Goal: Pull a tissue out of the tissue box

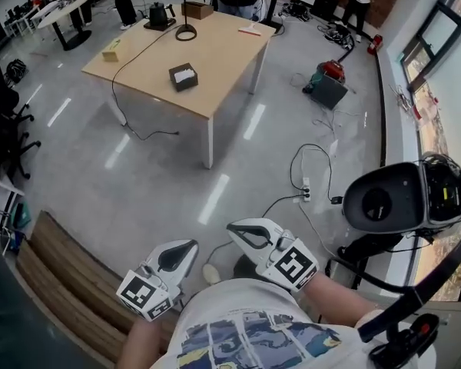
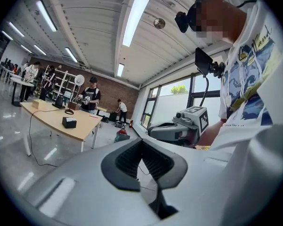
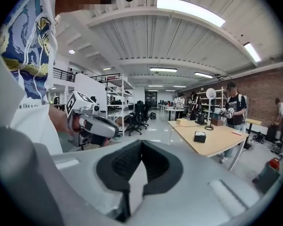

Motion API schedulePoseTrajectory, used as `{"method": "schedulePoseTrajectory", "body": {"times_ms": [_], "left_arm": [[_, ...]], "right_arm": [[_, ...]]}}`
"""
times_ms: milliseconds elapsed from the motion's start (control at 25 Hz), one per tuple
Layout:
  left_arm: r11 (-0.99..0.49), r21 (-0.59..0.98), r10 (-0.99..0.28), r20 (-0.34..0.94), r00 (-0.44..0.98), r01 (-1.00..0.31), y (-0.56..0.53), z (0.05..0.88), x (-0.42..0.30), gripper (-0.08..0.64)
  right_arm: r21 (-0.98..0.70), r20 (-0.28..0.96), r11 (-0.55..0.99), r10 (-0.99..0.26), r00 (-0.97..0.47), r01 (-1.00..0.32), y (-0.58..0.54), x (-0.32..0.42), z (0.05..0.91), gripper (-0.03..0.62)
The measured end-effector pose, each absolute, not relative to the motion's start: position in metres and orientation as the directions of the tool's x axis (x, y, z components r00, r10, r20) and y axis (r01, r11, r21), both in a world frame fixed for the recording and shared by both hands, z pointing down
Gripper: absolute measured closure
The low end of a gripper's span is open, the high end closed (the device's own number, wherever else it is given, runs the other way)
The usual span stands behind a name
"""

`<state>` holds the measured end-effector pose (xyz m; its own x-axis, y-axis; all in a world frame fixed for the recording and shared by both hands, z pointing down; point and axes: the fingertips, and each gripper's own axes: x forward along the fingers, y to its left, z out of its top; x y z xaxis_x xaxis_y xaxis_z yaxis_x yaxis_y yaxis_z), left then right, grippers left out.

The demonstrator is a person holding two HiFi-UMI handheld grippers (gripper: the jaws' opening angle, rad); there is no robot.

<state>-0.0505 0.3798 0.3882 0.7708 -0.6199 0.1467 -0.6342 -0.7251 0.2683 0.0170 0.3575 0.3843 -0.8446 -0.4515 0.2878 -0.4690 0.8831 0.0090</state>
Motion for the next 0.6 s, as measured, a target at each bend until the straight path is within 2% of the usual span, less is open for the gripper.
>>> {"method": "schedulePoseTrajectory", "body": {"times_ms": [320, 600], "left_arm": [[-0.730, 0.287, -0.604, 0.152, 0.782, -0.620, 0.357, 0.403, -0.053, 0.557], [-0.699, 0.275, -0.630, 0.199, 0.751, -0.660, 0.294, 0.408, -0.047, 0.557]], "right_arm": [[-0.004, 0.328, 0.875, -0.456, -0.827, -0.484, 0.338, 0.017, 0.398, 0.589], [-0.024, 0.294, 0.898, -0.414, -0.861, -0.440, 0.264, 0.016, 0.397, 0.589]]}}
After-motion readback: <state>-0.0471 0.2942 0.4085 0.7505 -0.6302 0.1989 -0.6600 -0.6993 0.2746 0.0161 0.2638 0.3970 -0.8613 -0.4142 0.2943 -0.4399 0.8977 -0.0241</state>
